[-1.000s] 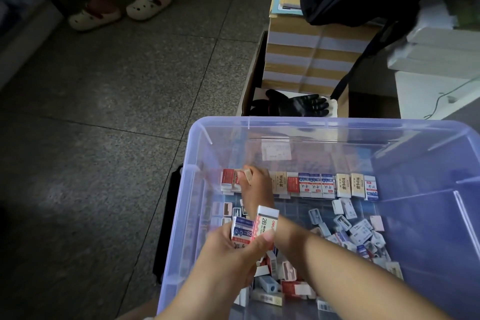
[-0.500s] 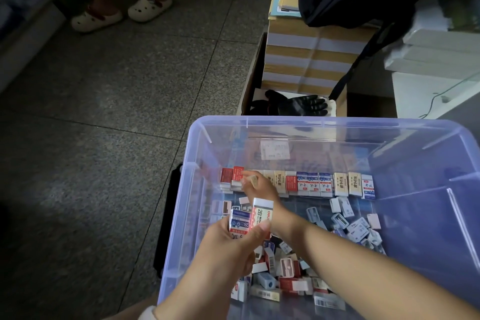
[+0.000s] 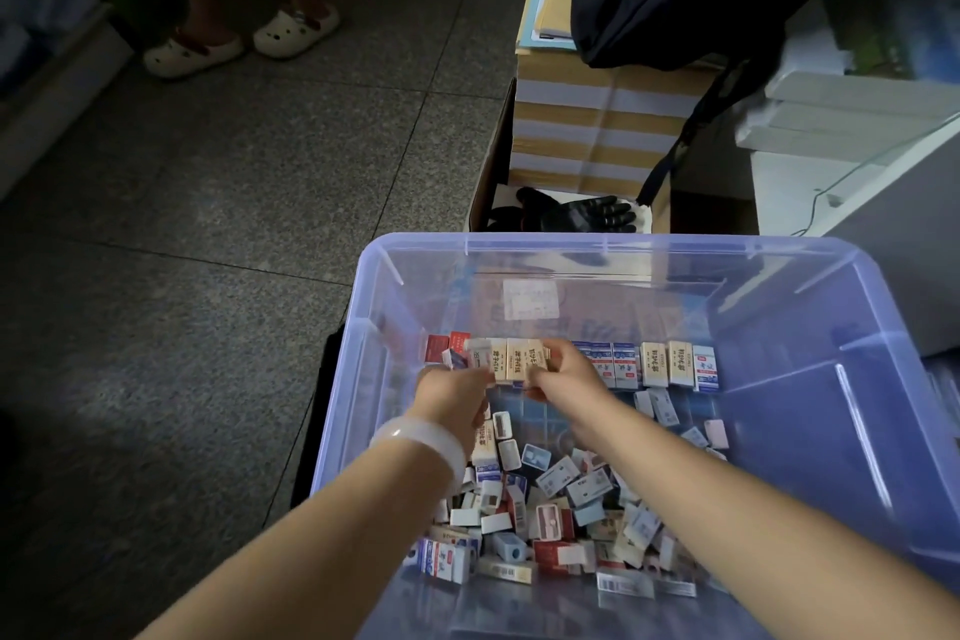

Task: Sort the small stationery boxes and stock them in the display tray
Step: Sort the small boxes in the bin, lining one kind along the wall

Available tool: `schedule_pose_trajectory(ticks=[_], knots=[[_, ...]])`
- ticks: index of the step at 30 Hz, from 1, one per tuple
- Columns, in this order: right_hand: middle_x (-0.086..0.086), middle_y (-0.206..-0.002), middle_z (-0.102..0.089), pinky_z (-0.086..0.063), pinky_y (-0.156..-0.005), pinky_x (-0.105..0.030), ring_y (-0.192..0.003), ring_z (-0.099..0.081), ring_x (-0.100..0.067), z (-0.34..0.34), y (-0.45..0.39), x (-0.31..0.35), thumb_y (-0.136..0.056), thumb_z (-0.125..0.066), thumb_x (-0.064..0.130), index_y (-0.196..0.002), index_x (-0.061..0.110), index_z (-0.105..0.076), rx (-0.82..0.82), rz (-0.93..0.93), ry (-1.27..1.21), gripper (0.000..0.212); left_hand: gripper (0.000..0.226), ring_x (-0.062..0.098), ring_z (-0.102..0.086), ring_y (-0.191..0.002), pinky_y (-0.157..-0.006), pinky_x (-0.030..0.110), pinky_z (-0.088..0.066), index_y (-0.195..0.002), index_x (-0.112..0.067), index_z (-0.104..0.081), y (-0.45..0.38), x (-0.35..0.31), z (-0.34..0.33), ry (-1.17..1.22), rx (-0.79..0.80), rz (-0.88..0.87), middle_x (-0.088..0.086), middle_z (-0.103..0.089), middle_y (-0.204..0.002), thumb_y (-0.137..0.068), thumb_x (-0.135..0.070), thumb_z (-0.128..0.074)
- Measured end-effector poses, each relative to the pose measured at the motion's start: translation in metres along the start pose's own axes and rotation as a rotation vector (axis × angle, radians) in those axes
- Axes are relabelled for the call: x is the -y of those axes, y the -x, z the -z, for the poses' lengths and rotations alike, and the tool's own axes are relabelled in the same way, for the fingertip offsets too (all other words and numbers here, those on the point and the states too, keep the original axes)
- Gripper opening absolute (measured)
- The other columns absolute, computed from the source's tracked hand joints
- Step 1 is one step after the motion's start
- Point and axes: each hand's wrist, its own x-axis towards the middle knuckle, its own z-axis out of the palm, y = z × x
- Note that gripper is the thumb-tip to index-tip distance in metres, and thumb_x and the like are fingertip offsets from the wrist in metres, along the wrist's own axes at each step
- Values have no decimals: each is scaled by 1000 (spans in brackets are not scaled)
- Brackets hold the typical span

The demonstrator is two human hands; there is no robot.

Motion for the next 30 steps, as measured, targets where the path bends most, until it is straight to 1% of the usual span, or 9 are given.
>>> schedule_pose_trajectory(ticks=[4,8,11,14,18,21,23,26,30], knots=[[-2,-109,-62,-55,-82,-34,-88,-64,-17,3,-3,-6,-85,-66,10,-110,17,-49,-116,31,14,31,18,12,-38,-50,-45,21,-33,-109,3,-58,-51,15,-10,32,-82,91,8,-52,-67,-92,-3,-56],[1,-93,-62,-48,-75,-29,-87,-60,-18,-5,-6,-13,-84,-69,22,-91,15,-55,-189,57,112,18,40,10,-37,-52,-39,12,-34,-122,19,-50,-71,33,-8,-33,-40,-24,3,-41,-63,-92,-7,-56],[-6,-92,-67,-55,-74,-35,-80,-66,-22,-17,-8,-14,-86,-66,15,-85,14,-56,-213,41,61,10,31,13,-39,-51,-43,20,-35,-105,5,-60,-86,39,-10,-8,-90,19,4,-44,-63,-84,-16,-68],[-5,-92,-67,-51,-62,-23,-79,-66,-18,-26,-8,-15,-87,-63,9,-85,15,-57,-218,33,6,9,22,15,-41,-50,-49,25,-35,-89,-5,-60,-92,43,-13,87,-178,120,5,-51,-63,-78,-16,-75],[-3,-98,-68,-50,-77,-24,-94,-64,-17,-32,-8,-16,-88,-59,7,-91,13,-68,-198,30,49,11,16,12,-43,-50,-52,22,-37,-75,-4,-58,-93,49,-14,186,-242,156,5,-55,-62,-86,-12,-67],[-7,-110,-66,-49,-88,-25,-102,-62,-22,-35,-6,-15,-91,-53,4,-103,8,-69,-149,47,46,20,13,13,-47,-49,-50,24,-39,-88,-4,-61,-94,43,-16,234,-276,119,5,-58,-63,-85,-13,-69],[-4,-114,-64,-49,-83,-22,-100,-61,-20,-34,-4,-14,-91,-52,3,-113,8,-64,-150,87,78,25,13,15,-54,-51,-53,28,-47,-92,-3,-62,-93,41,-16,276,-317,92,6,-61,-64,-86,-12,-67],[-4,-118,-59,-41,-65,-7,-95,-57,-14,-34,-2,-14,-93,-50,2,-129,11,-54,-122,166,168,38,11,23,-65,-62,-71,40,-58,-88,0,-63,-96,42,-16,283,-342,75,13,-67,-70,-86,-11,-67],[-3,-131,-46,-44,-82,-19,-109,-54,-18,-35,2,-14,-94,-46,5,-138,21,-45,-117,225,357,46,24,17,-53,-54,-69,32,-49,-85,-3,-58,-94,41,-21,293,-337,70,10,-62,-69,-86,-25,-68]])
